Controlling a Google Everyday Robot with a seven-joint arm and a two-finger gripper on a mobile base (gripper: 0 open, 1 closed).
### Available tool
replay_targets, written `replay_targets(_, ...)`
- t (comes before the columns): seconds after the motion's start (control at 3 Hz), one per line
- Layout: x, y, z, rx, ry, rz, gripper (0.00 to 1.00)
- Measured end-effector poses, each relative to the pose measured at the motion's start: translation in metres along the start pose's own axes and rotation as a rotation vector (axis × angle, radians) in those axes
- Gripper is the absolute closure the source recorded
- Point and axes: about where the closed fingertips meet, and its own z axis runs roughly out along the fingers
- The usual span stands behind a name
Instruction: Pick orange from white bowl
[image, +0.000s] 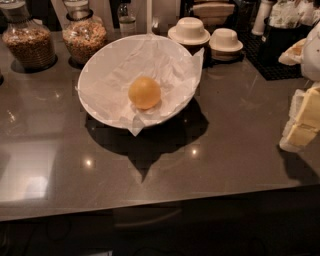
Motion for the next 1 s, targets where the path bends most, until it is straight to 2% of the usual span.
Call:
replay_targets(0.33, 0.000, 0.000, 0.000, 0.000, 0.000, 0.000, 0.00)
replay_targets(0.67, -0.015, -0.007, 0.003, 0.012, -0.035, -0.022, 0.00)
replay_targets(1.0, -0.059, -0.023, 0.015, -0.010, -0.109, -0.108, 0.00)
